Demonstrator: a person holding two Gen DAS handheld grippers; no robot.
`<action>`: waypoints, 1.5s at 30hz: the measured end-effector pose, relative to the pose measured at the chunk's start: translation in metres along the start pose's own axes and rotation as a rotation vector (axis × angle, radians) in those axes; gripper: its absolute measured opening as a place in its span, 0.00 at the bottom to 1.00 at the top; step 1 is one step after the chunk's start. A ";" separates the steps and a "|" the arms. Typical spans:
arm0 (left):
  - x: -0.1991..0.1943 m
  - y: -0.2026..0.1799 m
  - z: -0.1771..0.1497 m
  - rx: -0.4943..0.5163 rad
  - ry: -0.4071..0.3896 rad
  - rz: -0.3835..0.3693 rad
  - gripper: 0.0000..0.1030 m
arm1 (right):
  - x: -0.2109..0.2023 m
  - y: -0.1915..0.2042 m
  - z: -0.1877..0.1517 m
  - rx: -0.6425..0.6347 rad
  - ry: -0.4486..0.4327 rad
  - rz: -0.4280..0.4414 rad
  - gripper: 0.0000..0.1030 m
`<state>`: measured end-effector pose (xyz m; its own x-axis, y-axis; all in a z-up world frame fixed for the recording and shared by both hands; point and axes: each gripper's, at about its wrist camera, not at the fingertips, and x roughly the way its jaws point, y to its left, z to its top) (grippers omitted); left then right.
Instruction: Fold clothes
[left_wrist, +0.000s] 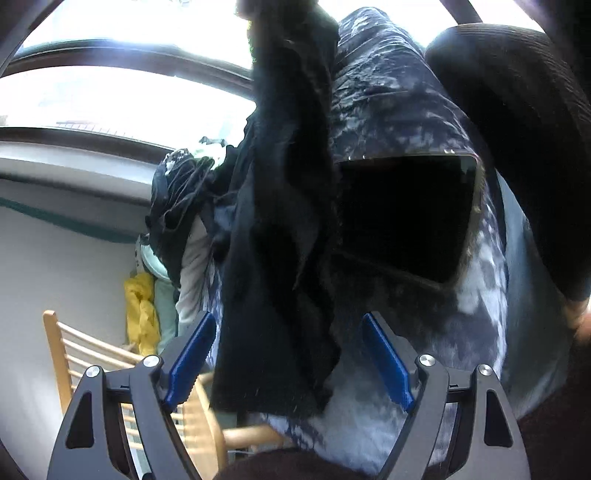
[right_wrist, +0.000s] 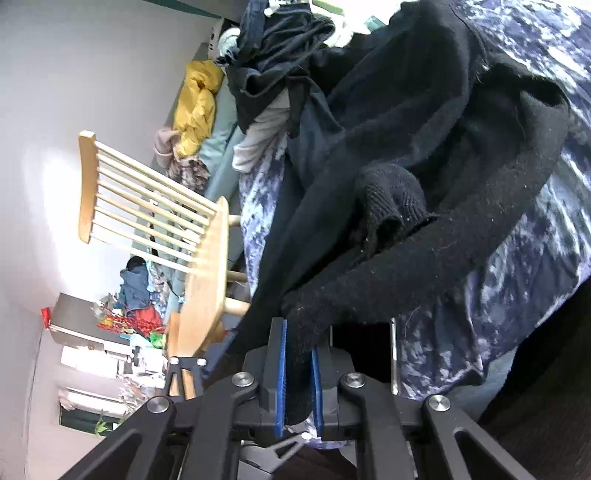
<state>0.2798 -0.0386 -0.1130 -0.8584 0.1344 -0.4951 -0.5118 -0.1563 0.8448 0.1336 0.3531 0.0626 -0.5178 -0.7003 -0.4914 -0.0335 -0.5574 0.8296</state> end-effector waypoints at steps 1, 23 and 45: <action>0.005 -0.002 0.001 -0.006 0.022 -0.001 0.81 | -0.001 0.002 0.000 -0.006 -0.003 0.000 0.09; 0.002 0.048 -0.017 0.214 0.110 -0.185 0.09 | 0.000 0.012 -0.038 -0.024 0.138 -0.085 0.08; 0.024 0.128 0.060 0.525 0.084 -0.064 0.10 | -0.007 0.040 0.005 -0.115 0.108 -0.055 0.08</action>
<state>0.1956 0.0036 -0.0042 -0.8371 0.0453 -0.5452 -0.4948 0.3627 0.7897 0.1317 0.3384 0.1005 -0.4225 -0.7079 -0.5661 0.0417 -0.6390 0.7680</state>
